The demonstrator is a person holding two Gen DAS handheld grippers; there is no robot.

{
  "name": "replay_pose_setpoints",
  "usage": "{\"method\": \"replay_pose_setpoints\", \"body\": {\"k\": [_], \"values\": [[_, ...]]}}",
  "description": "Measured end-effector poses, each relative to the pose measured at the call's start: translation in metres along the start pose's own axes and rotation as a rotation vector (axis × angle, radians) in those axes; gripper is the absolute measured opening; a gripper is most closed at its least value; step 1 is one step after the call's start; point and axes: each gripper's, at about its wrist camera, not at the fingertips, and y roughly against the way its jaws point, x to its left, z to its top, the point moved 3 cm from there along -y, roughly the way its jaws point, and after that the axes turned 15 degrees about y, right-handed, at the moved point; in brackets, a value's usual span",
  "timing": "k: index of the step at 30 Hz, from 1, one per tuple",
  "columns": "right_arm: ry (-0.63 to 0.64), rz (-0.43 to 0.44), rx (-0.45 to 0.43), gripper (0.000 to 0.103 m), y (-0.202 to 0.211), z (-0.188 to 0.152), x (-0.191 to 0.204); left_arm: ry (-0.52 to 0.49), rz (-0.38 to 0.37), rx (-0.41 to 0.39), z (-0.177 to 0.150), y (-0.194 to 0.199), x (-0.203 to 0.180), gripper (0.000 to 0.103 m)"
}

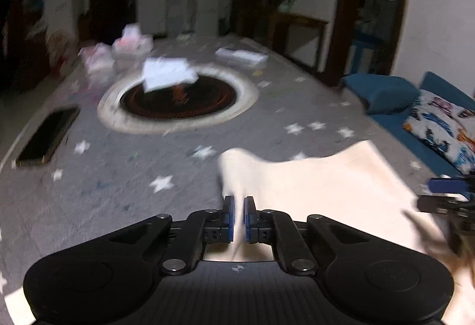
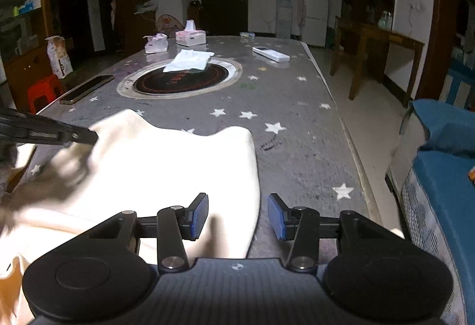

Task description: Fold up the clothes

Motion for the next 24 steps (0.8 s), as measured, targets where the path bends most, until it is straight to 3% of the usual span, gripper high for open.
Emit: {"method": "replay_pose_setpoints", "body": {"k": [8,11,17,19,24], "values": [[-0.046,0.004,0.016,0.044,-0.006,-0.006,-0.006,-0.180,-0.134,-0.021,-0.022,0.024,-0.049,0.012],[-0.048,0.001,0.008,0.045,-0.005,-0.004,-0.008,-0.163,-0.170,-0.029,-0.020,0.031,-0.048,0.016],[-0.066,-0.005,-0.003,0.045,-0.005,0.001,-0.015,-0.153,-0.116,-0.043,-0.007,0.024,-0.040,0.025],[-0.073,-0.005,-0.003,0.045,-0.006,0.002,-0.016,-0.176,-0.140,-0.026,-0.009,0.021,-0.045,0.046],[-0.068,-0.008,-0.001,0.045,-0.006,0.004,-0.018,-0.205,-0.178,0.022,-0.017,0.011,-0.057,0.048]]}}
